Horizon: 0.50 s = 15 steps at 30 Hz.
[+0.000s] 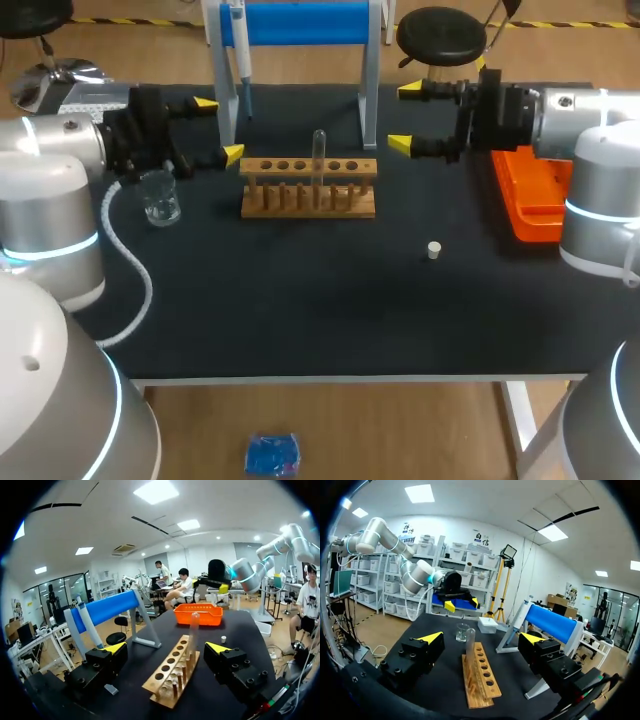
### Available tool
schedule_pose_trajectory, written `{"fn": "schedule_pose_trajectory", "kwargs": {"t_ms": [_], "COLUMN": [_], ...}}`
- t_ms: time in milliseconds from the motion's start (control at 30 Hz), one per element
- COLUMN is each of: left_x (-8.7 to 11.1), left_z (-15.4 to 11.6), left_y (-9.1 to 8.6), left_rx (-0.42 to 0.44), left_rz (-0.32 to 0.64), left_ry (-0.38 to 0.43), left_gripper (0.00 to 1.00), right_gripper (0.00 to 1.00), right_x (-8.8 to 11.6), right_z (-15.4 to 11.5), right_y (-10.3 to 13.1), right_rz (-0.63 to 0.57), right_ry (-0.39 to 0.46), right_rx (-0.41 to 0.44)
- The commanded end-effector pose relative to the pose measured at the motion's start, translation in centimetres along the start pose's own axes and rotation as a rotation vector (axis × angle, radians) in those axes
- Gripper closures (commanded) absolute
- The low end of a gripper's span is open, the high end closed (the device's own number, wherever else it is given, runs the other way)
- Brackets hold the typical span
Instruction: Invert the test tube, pick up the pipette, mount the tip to pipette, aspirate from beaker and dispense into the tube, eject the tip, return the pipette, and cap with the stopper.
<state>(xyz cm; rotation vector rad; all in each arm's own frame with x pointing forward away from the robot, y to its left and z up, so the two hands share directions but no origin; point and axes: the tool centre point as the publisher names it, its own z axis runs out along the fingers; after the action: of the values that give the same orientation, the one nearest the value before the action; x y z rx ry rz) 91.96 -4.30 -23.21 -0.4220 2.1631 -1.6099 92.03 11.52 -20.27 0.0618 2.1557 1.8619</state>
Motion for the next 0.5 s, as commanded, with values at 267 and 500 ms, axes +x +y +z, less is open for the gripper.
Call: {"fn": "schedule_pose_trajectory", "kwargs": {"t_ms": [267,500], "left_x": [2.15,2.15], "left_z": [0.04,0.04], "left_y": [0.65,0.65], "left_rx": [0.000,0.000], "left_rz": [-0.012,-0.012], "left_ry": [-0.021,-0.021], "left_gripper": [0.00,0.00], "right_gripper": [0.00,0.00], "right_x": [0.06,0.06], "right_z": [0.09,0.09], "right_y": [-0.04,-0.04], "right_rz": [-0.001,-0.001], "right_ry": [-0.003,-0.003], "right_rx": [0.000,0.000]}}
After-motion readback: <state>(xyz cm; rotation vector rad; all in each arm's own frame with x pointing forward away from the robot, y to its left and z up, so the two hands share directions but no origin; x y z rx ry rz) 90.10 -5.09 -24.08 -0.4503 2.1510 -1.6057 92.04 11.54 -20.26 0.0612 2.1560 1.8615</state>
